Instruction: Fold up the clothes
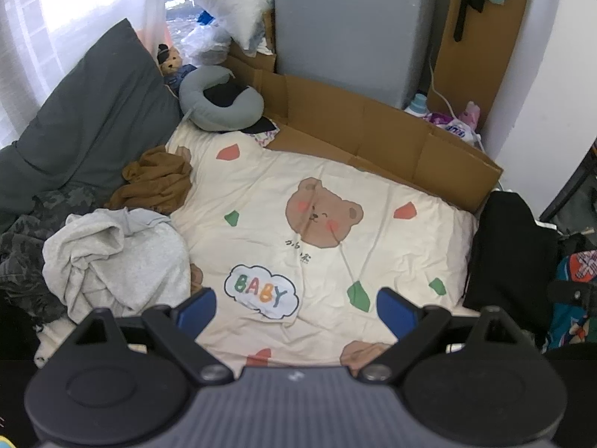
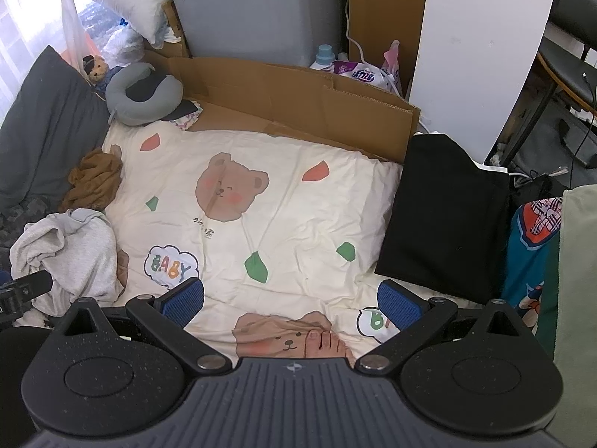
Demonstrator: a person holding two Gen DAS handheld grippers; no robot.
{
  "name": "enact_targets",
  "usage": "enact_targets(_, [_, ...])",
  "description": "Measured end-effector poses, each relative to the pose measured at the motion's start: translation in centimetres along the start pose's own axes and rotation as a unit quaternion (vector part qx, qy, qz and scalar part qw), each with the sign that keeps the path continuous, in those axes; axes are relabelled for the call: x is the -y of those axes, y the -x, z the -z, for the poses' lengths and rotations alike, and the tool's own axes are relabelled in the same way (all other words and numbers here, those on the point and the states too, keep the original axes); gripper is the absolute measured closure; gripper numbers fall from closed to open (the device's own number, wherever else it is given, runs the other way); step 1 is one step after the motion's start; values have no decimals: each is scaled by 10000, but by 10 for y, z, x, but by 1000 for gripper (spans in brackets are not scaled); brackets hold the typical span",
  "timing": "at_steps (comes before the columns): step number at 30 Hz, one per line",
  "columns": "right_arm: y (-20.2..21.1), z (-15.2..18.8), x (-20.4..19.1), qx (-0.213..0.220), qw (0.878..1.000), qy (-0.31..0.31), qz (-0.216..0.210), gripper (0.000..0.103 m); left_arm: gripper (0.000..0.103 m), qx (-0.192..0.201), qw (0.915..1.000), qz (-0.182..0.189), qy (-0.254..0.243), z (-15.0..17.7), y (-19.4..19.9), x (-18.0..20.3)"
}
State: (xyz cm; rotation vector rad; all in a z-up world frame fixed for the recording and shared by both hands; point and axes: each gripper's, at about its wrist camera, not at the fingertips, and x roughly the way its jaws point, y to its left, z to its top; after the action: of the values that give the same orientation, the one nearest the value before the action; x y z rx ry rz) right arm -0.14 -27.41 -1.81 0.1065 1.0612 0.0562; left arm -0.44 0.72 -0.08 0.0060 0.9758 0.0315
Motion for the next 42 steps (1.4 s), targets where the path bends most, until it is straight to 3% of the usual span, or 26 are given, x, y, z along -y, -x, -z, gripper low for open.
enact_targets(42, [0,1,2,20,10000,-43,-44,1,9,36,9999,89,109,-3,2,-9])
